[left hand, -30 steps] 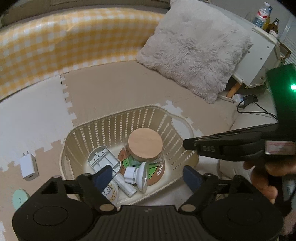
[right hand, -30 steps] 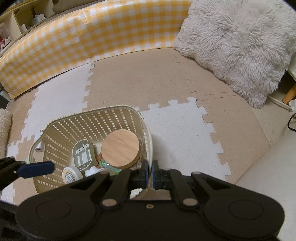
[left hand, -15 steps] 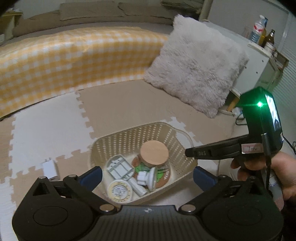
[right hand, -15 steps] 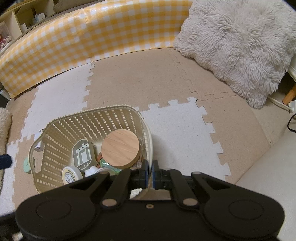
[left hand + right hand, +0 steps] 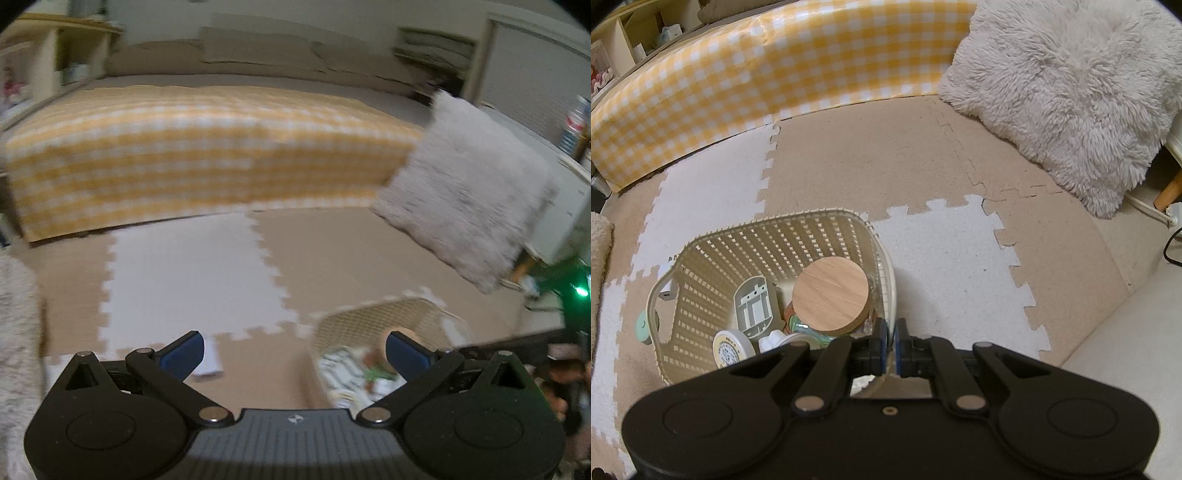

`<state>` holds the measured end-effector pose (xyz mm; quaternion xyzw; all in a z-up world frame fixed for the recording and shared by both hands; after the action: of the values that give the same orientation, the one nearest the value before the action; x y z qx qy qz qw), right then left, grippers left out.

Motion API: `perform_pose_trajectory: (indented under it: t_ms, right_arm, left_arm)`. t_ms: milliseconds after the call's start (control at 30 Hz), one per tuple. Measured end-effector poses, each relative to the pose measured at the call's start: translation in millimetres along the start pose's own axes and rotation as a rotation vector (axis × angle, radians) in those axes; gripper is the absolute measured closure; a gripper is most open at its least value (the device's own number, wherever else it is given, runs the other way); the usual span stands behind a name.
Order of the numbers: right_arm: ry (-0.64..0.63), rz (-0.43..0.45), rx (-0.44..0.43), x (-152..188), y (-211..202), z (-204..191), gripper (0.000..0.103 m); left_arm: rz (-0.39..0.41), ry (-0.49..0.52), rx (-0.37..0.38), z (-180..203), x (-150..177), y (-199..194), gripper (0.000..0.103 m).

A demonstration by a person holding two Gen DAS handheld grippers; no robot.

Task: Organize rigid objects
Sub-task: 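Move the left tool to the mint-green round tape measure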

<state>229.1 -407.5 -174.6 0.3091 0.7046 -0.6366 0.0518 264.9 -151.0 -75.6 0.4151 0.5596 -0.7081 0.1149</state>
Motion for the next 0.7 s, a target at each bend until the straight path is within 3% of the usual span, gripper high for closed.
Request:
perform_pose_trajectory:
  t_ms: [300,700]
  right_arm:
    - [-0.005,0.001,0.003,0,-1,-1,0.098]
    - [-0.006,0.001,0.003,0,-1,-1,0.098]
  left_arm:
    - [-0.04,-0.045,-0.162,-59,24,29,0.0]
    - [-0.145,-0.135,-0.225,-95,75,81,0.0]
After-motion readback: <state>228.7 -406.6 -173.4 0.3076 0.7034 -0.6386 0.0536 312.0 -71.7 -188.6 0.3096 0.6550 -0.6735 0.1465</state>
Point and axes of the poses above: each gripper's, at about its wrist camera, not at the fingertips, and y roughly the way its jaws point, z to its right, x to its underside, the point moved 9 cm from there along y, roughly the way its jaws point, and after that the axes turned 6 degrees about y, right-handed, at the moved point
